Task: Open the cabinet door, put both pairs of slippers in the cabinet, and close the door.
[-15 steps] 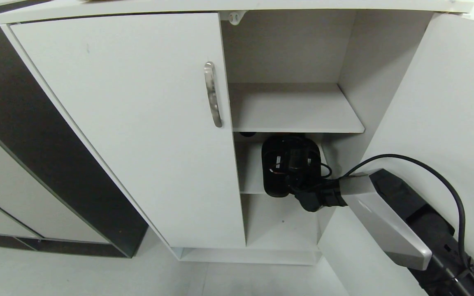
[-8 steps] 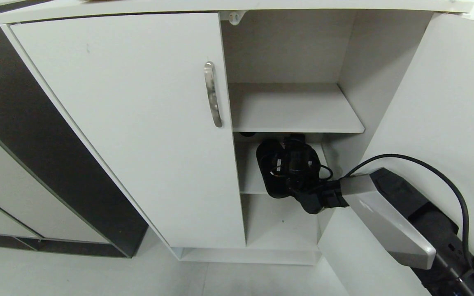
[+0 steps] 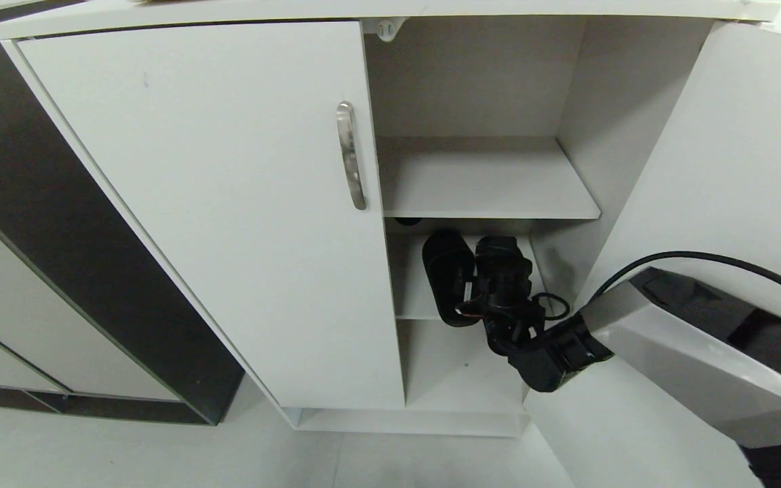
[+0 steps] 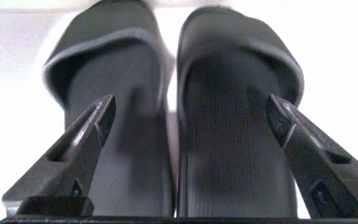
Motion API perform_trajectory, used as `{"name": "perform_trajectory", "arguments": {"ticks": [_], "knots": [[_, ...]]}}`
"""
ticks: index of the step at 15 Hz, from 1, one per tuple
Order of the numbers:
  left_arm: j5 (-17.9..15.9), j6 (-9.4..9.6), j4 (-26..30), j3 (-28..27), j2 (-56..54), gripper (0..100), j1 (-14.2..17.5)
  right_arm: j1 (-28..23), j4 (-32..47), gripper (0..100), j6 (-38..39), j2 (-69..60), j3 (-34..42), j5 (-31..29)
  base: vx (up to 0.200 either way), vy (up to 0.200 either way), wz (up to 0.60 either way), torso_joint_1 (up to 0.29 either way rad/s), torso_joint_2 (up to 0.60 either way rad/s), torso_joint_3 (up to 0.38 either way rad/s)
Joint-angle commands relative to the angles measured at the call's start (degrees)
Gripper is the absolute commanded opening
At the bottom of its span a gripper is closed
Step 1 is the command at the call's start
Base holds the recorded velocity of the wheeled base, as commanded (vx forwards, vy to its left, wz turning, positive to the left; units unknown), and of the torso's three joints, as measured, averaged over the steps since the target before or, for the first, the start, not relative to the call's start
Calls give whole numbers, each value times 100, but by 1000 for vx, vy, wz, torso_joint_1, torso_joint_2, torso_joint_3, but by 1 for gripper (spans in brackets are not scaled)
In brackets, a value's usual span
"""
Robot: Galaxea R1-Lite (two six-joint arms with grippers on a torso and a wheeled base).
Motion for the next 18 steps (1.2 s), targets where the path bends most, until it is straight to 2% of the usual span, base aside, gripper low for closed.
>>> {"name": "perform_trajectory", "arguments": {"ticks": [1, 2, 3, 5, 11, 15, 16, 18], "knots": [[2, -2, -2, 0, -1, 0, 1, 301, -613, 100, -1, -808, 1180, 2, 0, 0, 0, 0, 0, 0], [2, -2, -2, 0, 8, 0, 1, 398, -868, 100, -10, -984, 1575, 11, 0, 0, 0, 0, 0, 0], [2, -2, -2, 0, 8, 0, 1, 538, -1175, 0, -27, -1238, 2138, 29, 0, 0, 0, 0, 0, 0], [2, -2, -2, 0, -1, 0, 1, 723, -1448, 0, -27, -1449, 2656, 29, 0, 0, 0, 0, 0, 0], [-7, -2, -2, 0, 8, 0, 1, 908, -1527, 0, -63, -1476, 2718, 11, 0, 0, 0, 0, 0, 0], [-7, -2, -2, 0, 8, 0, 1, 1022, -1536, 0, -124, -1502, 2718, -7, -200, 0, 0, 1, 2, 5], [-7, -2, -2, 0, 8, 0, 1, 1031, -1536, 100, -115, -1520, 2718, -7, -200, 0, 0, -7, 2, 7], [-7, -2, -2, 0, 8, 0, -8, 1057, -1536, 100, -115, -1528, 2726, -15, -200, 0, 0, 0, 7, 5]]}}
